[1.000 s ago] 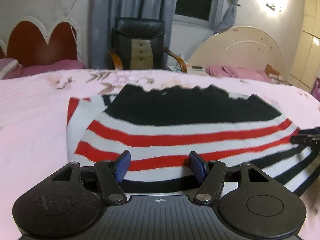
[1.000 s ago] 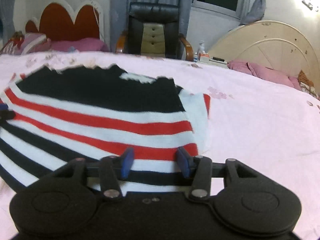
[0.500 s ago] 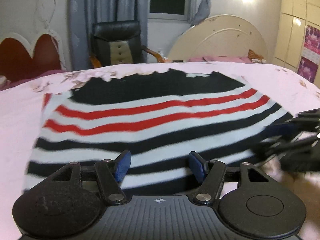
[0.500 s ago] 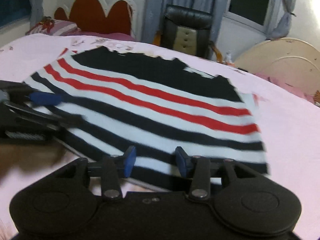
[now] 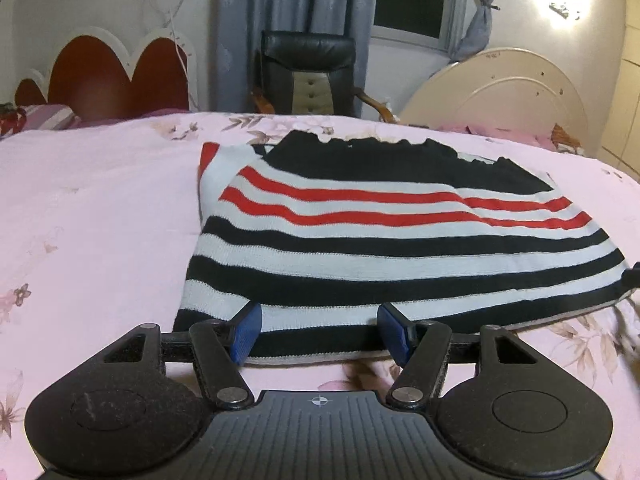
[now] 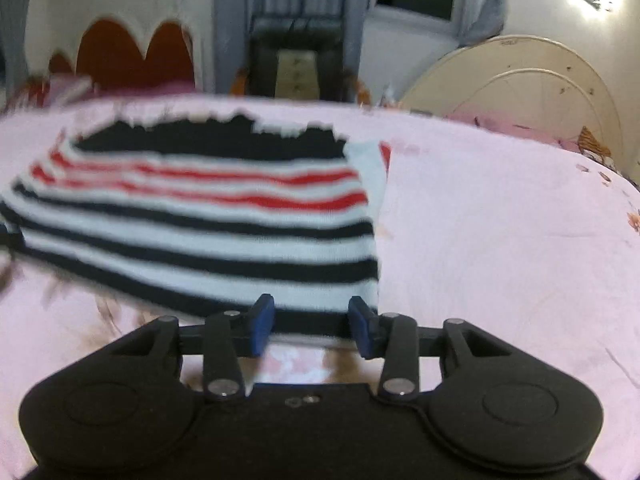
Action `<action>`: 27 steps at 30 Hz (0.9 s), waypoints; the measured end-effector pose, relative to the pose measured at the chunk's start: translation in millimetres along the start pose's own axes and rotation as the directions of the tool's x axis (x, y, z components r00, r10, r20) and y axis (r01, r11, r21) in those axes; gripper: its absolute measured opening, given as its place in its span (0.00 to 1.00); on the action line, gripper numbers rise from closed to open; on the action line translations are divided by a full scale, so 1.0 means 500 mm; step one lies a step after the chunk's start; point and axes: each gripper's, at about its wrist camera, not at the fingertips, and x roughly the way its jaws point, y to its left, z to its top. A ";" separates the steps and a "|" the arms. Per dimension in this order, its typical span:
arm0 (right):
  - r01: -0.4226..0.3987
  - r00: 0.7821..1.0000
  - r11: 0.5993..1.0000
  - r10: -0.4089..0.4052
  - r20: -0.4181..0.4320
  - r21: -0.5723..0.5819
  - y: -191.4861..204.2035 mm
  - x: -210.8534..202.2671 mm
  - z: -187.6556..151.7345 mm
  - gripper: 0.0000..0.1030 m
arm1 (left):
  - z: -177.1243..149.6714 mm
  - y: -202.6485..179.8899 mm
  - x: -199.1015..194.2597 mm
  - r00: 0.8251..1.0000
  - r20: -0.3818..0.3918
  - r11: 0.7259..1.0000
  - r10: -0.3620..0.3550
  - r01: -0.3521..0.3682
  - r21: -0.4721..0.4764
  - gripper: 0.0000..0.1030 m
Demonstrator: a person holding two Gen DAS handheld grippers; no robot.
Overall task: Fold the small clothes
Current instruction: 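Lift both open grippers away from the folded sweater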
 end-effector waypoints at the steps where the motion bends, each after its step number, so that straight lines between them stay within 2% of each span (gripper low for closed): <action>1: -0.002 1.000 1.000 0.002 0.006 -0.002 0.000 -0.005 0.001 0.38 | -0.004 0.001 0.000 1.000 -0.005 1.000 0.003 -0.003 0.000 0.62; 7: 0.013 0.993 0.999 -0.018 -0.116 -0.048 0.003 0.031 -0.034 0.40 | -0.019 0.004 0.007 1.000 -0.005 1.000 0.005 -0.005 0.004 0.62; 9: 0.010 0.995 1.000 -0.013 -0.097 -0.030 -0.001 0.030 -0.043 0.40 | -0.019 0.001 0.008 1.000 -0.007 1.000 0.010 -0.010 0.008 0.62; 16: 0.028 0.992 1.000 -0.027 -0.124 0.009 -0.002 0.023 -0.029 0.40 | -0.018 0.000 0.007 1.000 -0.011 1.000 0.009 -0.009 0.016 0.63; 21: 0.022 1.000 0.998 -0.023 0.013 0.060 -0.006 -0.023 -0.025 0.42 | -0.021 0.000 0.007 1.000 -0.005 1.000 0.006 -0.006 0.024 0.63; 25: 0.039 0.996 0.994 -0.030 -0.084 0.104 -0.021 0.030 -0.039 0.41 | -0.025 0.002 0.007 1.000 0.006 1.000 0.000 0.000 0.026 0.63; 27: 0.044 0.997 0.995 -0.038 -0.069 0.086 -0.016 0.034 -0.050 0.42 | -0.027 0.004 0.007 1.000 0.009 1.000 -0.006 0.006 0.024 0.63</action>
